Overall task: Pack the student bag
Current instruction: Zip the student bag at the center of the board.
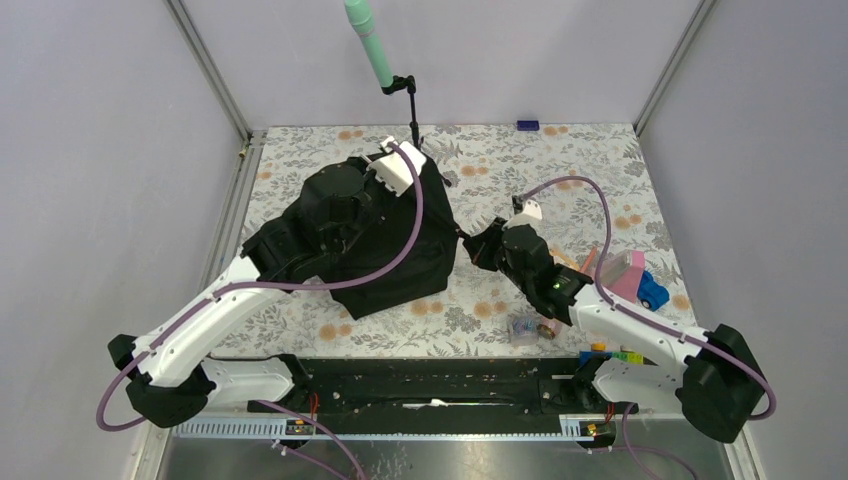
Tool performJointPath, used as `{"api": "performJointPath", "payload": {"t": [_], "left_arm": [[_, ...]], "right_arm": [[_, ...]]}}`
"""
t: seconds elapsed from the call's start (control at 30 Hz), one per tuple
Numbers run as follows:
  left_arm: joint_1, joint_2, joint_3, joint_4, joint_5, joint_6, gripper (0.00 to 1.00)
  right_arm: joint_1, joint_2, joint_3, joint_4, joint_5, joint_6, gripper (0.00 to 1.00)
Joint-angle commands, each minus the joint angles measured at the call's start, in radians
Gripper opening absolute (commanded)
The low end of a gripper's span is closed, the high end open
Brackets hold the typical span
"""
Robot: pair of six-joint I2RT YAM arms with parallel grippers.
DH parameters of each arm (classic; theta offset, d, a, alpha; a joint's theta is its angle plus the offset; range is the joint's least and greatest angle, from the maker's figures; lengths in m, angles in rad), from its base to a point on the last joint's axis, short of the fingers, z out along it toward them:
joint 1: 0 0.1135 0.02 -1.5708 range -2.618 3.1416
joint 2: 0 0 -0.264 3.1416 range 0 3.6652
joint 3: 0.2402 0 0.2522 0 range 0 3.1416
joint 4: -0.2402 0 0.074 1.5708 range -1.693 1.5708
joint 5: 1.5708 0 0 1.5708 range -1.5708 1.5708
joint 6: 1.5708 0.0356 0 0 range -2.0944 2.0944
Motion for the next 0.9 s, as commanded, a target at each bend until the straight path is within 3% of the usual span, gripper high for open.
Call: {"api": "performJointPath", "payload": {"t": [0.0,0.3,0.33,0.4,0.43,0.53,0.6,0.7,0.87], "left_arm": [[0.039,-0.021,0.097,0.236,-0.137,0.008,0.0],[0.085,0.076,0.155,0.247,-0.126,0.034,0.0],[0.086,0.076,0.157,0.241,-0.122,0.028,0.0],[0.087,0.063,0.156,0.208,-0.087,-0.01,0.01],[0.086,0.049,0.146,0.193,-0.057,-0.029,0.11],[0.086,-0.003,0.098,0.186,0.024,-0.079,0.59],[0.086,-0.03,0.088,0.169,0.088,-0.102,0.82],[0.085,-0.058,0.105,0.113,0.166,-0.134,0.97],[0.084,-0.094,0.146,-0.02,0.22,-0.175,0.99]], "right_arm": [[-0.039,0.085,0.076,-0.094,0.103,-0.176,0.0],[-0.073,0.265,0.283,-0.067,0.078,-0.318,0.0],[-0.074,0.263,0.288,-0.068,0.059,-0.333,0.04],[-0.074,0.244,0.281,-0.069,0.03,-0.347,0.27],[-0.073,0.23,0.272,-0.068,0.012,-0.357,0.37],[-0.074,0.186,0.246,-0.07,-0.055,-0.389,0.62],[-0.074,0.158,0.239,-0.089,-0.094,-0.405,0.76],[-0.073,0.107,0.23,-0.122,-0.116,-0.41,0.83],[-0.073,0.025,0.215,-0.165,-0.116,-0.411,0.94]]}}
